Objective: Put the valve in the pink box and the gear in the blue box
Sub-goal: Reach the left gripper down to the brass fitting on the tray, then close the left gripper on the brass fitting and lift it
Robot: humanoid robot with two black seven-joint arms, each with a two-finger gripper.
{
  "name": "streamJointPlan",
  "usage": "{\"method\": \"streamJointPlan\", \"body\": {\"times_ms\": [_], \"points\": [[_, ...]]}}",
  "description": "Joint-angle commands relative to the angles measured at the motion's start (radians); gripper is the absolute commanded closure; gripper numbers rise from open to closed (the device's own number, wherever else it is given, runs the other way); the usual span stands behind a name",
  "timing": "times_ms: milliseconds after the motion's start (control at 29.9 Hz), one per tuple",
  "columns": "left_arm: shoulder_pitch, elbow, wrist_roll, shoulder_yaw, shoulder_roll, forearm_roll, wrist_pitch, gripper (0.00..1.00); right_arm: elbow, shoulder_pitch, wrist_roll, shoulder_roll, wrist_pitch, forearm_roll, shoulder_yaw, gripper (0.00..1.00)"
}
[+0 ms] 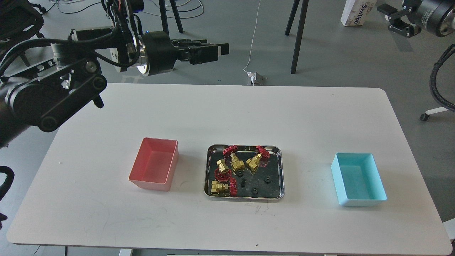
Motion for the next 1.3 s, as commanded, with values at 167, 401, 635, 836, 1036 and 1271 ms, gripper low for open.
{"method": "streamJointPlan", "body": {"times_ms": [167,401,635,836,1036,1271], "points": [[0.005,-0.14,0.003,0.307,0.002,0.497,0.189,0.16,-0.002,0.022,0.0,0.001,-0.001,-0.002,-0.002,0.01],[0.064,-0.131,0.051,0.414,-0.044,0.514,0.255,0.11,-0.002,0.024,0.0,-0.001,-0.001,-0.002,-0.002,0.01],[0.174,-0.103,0.052,0.417,-0.046,0.514,0.252,0.05,-0.002,0.022,0.0,-0.002,-0.001,-0.002,-0.002,0.01],[0.21,-0.019,0.048,0.406,-0.116,0.514,0.259,0.06,-0.002,0.019,0.0,-0.002,-0.001,-0.002,-0.003,0.01],[0.212,0.05,0.052,0.414,-0.176,0.493,0.257,0.06,-0.002,0.021,0.0,-0.001,-0.001,-0.009,-0.003,0.01],[0.24,0.174,0.042,0.412,-0.236,0.49,0.275,0.07,-0.003,0.019,0.0,0.001,-0.003,-0.028,-0.003,0.01]]}}
